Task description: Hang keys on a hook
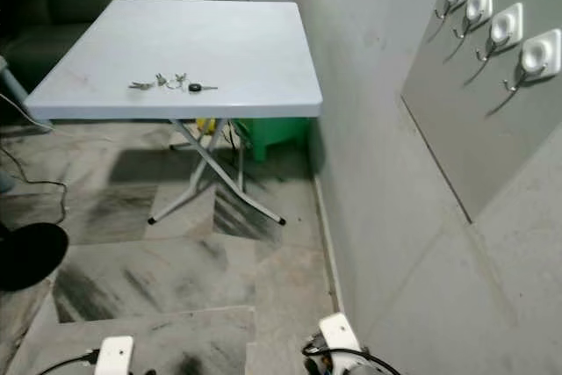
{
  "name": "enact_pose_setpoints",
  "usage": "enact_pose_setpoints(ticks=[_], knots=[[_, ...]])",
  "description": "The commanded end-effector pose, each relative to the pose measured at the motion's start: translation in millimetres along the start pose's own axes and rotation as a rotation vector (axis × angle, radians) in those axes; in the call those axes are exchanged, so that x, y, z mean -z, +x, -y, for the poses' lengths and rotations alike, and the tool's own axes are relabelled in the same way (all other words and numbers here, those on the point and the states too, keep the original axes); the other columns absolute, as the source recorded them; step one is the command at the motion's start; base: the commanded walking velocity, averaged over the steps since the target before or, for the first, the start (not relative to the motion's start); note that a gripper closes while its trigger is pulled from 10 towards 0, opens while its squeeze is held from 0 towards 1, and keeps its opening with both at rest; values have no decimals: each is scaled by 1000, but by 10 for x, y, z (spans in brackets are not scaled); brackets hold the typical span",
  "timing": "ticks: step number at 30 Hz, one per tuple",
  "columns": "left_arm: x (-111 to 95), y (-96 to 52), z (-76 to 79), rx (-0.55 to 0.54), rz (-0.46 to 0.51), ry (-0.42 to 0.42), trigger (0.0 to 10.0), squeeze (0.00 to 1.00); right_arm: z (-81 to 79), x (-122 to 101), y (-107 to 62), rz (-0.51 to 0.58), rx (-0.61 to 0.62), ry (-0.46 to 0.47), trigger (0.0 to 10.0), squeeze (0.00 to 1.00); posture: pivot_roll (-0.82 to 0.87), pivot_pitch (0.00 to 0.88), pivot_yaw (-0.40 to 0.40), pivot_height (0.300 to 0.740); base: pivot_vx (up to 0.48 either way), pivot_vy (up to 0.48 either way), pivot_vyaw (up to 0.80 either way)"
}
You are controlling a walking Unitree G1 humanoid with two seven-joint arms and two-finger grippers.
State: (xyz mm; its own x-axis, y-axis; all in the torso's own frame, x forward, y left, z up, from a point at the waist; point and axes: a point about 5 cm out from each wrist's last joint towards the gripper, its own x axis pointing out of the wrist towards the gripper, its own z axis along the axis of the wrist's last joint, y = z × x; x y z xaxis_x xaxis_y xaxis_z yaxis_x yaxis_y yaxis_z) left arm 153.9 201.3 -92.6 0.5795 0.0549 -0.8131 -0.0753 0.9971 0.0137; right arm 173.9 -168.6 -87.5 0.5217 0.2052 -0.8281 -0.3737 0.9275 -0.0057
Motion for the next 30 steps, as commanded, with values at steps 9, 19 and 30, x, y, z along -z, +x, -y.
enact_pose_setpoints(ticks=[9,19,30], knots=[[65,-10,44,8,-17,-33,10000,0,71,59,-32,0,11,85,10000,0,-63,0,-20,740,0,0,356],[61,-9,43,9,-18,-52,10000,0,79,63,-36,3,12,96,10000,0,-63,0,-19,740,0,240,0],[65,-9,46,10,-19,-56,10000,0,66,69,-35,3,6,99,10000,0,-62,0,-20,740,0,436,0]])
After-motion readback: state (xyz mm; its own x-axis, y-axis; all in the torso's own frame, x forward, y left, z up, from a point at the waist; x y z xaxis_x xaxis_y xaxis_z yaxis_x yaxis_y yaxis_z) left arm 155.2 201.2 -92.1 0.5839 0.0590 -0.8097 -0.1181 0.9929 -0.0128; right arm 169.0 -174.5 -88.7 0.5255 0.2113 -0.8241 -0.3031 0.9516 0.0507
